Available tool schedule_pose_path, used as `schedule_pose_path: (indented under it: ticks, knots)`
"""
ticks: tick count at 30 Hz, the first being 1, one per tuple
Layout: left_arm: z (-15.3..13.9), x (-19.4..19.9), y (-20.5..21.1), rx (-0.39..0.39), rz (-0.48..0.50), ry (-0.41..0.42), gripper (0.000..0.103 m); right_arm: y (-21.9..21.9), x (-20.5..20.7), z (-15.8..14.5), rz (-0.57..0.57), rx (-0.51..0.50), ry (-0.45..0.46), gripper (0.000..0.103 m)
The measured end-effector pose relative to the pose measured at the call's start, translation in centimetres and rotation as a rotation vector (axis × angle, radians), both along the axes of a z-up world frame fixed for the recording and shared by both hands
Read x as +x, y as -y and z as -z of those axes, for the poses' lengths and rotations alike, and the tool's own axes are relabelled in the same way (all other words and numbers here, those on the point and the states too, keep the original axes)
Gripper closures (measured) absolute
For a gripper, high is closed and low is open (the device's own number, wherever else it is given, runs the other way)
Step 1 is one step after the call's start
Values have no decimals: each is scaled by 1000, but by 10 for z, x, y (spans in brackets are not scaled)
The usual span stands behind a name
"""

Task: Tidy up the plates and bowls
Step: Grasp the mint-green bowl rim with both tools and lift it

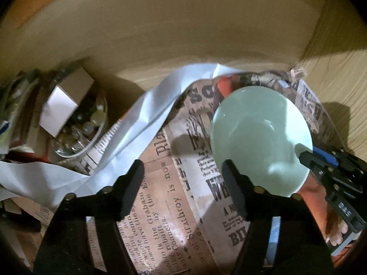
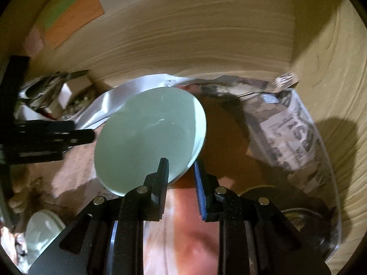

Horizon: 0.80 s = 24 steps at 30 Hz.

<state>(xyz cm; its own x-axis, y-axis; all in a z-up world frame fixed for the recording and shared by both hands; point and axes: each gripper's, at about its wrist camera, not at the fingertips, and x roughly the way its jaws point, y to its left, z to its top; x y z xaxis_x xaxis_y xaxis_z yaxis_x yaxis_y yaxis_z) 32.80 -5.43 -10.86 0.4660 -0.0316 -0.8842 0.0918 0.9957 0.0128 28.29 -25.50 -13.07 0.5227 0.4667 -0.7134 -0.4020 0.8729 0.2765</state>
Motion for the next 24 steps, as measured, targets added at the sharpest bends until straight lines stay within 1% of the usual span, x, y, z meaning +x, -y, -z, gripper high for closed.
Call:
schedule_pose_path:
  ticks: [2,4,7,9,11,12,14,15,16,17,19,22,24]
  knots:
    - [5,3,2,-4,12,-16,47,-1,-1,0,-18,8,-2,83]
    - [8,5,6,0,25,-23,51,-2,-5,0,-23,-11,8,83]
    - [10,9,13,10,39,-19,53,-5,3,3,-13,-24,-3,80]
    - [10,11,17,20,52,-8,56,-8,8,5,6,-30,-4,80]
    - [11,13,21,21,75,-9,67,-8,13,6,21,-36,-7,80]
    - [12,14,24,23,87,-13,69,-9,15,6,32,-40,-8,80]
    - [15,16,29,27,109,-16,80,-6,19,8,45,-41,-14,80]
    - [16,17,32,28,119,-17,83,-6,22,10,51,-38,-20,80]
    - [16,16,33,24,129,-19,90,-5,26,13,59,-24,-32,80]
    - [15,16,35,27,132,-17,90,-6,28,15,64,-19,-38,80]
    - [12,13,39,46,144,5,91,-7,30,19,62,-13,-54,85]
    - [10,8,46,91,167,31,91,-8,27,19,74,-32,-44,86]
    - [10,5,46,94,169,27,91,-8,24,17,79,-32,-40,86]
